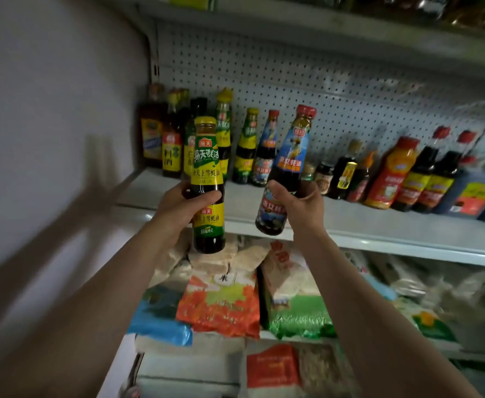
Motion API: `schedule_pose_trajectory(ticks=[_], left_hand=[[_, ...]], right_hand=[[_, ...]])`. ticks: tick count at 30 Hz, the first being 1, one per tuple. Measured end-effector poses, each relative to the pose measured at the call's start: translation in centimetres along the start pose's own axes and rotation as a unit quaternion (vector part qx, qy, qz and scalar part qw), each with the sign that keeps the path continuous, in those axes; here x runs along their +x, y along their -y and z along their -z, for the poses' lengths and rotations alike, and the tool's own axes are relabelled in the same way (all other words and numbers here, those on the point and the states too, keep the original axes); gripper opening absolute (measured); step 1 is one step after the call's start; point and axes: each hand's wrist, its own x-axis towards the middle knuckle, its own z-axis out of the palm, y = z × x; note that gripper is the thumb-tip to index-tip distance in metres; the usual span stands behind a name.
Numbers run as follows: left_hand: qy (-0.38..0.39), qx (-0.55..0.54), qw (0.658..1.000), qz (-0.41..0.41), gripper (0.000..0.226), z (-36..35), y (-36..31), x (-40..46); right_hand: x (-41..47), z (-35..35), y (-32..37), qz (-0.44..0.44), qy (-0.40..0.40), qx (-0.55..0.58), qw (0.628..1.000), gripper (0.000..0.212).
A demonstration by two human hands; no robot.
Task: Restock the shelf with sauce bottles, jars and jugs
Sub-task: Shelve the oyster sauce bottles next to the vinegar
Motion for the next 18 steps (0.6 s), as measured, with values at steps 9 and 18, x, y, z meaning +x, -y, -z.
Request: schedule_pose_trajectory(ticks=[9,18], left_hand=[[-0.043,0.004,0.999,-0.014,0.070,-5.8,0.7,7.4],[-0.035,0.057,0.998,-0.008,0.075,-8.5,1.9,13.6]], right_hand=[[10.8,1.9,-4.2,0.002,0.013,-0.067,0.998,0.074],[15.3,1.2,-7.7,-0.005,0.043,-0.084,0.996,0.072]])
